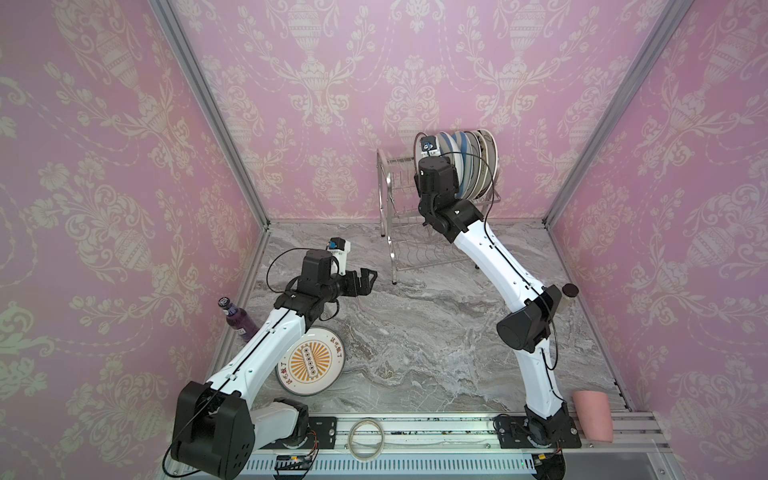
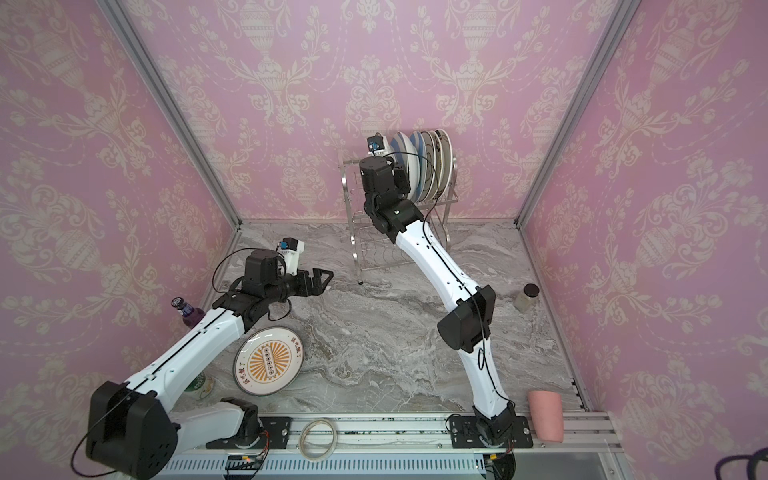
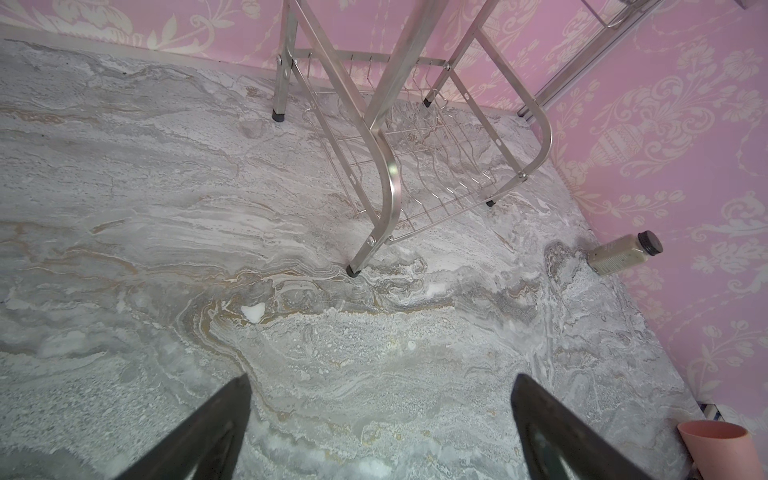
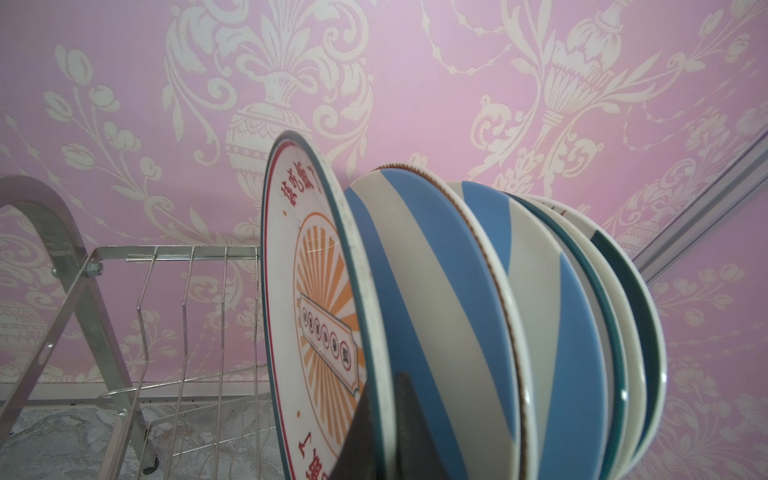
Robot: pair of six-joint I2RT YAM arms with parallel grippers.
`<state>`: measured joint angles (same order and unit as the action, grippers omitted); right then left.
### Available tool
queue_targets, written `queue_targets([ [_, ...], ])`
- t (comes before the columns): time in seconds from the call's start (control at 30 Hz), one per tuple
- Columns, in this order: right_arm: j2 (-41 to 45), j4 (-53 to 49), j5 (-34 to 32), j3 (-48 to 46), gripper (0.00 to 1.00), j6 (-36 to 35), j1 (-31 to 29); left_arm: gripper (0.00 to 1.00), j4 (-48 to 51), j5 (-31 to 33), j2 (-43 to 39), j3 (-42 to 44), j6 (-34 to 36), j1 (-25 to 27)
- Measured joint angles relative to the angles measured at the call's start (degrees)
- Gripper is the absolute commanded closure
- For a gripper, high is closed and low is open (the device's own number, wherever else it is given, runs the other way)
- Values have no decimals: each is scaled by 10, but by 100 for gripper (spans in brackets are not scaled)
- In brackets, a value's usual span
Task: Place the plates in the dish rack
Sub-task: 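Lower the sunburst plate into the rack's front slot with the right gripper, then open the right gripper and move it toward the last sunburst plate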
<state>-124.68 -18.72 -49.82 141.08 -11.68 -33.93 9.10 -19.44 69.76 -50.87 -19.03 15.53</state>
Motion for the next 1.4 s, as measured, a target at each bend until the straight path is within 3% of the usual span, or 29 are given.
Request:
queue_targets([
  [0.4, 0, 5, -17, 4, 81, -10, -6, 1, 0, -5, -4, 6, 1, -1],
  [1.0, 1, -28, -9, 17, 47, -16, -22, 1, 17, -3, -8, 12, 1, -20],
  [1.4, 85, -125, 99, 17, 30, 65, -16, 1, 59, 42, -21, 9, 1, -40],
])
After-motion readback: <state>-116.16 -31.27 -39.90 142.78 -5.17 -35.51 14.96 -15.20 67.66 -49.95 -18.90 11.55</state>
